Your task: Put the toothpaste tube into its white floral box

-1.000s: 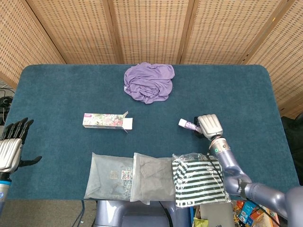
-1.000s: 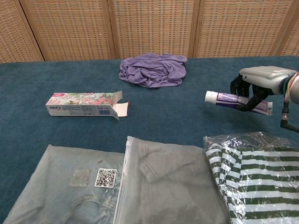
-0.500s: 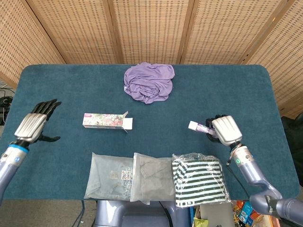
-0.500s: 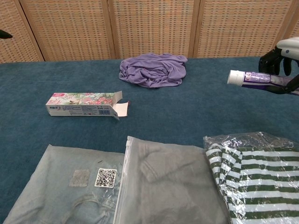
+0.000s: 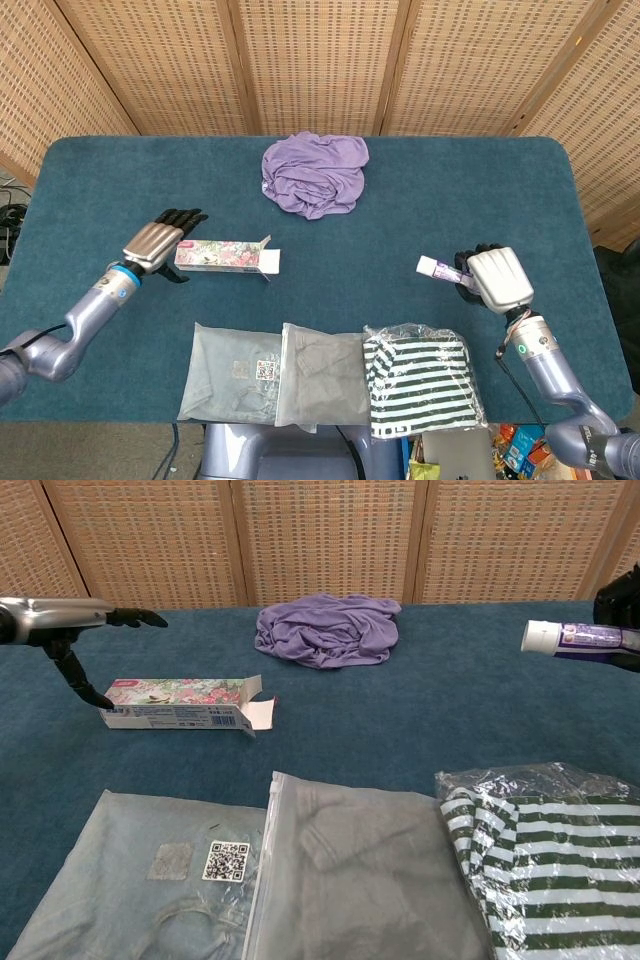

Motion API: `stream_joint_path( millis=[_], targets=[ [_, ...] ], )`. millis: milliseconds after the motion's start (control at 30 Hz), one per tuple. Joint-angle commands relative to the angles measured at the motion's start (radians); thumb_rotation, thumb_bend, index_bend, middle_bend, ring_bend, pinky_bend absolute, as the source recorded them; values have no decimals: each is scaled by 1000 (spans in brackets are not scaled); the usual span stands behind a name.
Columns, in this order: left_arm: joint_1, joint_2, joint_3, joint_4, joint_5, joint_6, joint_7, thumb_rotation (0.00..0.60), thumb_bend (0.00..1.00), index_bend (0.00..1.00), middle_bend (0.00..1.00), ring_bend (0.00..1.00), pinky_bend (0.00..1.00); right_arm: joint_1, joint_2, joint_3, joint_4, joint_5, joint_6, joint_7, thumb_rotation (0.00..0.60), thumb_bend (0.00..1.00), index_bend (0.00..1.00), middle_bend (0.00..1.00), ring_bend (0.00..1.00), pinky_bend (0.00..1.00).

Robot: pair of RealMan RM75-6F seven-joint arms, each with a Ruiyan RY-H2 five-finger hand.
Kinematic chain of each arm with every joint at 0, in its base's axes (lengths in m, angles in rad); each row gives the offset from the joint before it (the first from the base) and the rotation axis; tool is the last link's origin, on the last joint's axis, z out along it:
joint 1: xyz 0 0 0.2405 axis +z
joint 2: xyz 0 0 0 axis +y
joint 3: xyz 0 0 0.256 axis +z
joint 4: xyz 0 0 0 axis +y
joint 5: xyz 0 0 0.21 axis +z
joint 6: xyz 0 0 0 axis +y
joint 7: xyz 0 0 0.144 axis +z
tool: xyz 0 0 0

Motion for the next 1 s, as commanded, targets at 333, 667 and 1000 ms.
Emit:
stream_joint_path(
  millis=[333,667,1000],
  targets=[
    [-120,-210,23,260,-49,-133,52,600,109,0,22,27,134,-32,26,5,-2,0,21,30,600,797,576,601,455,468],
    [-117,-275,27,307,-45,-55,46,600,252,408,452,404,443,-55,64,-3,-37,-51,56,31,600,797,576,603,456,468],
    [-67,-202,50,197,116,199,-335,600,351,513,515,465,482,-71,157,6,-169,-92,97,-56,600,797,576,604,456,468]
  ],
)
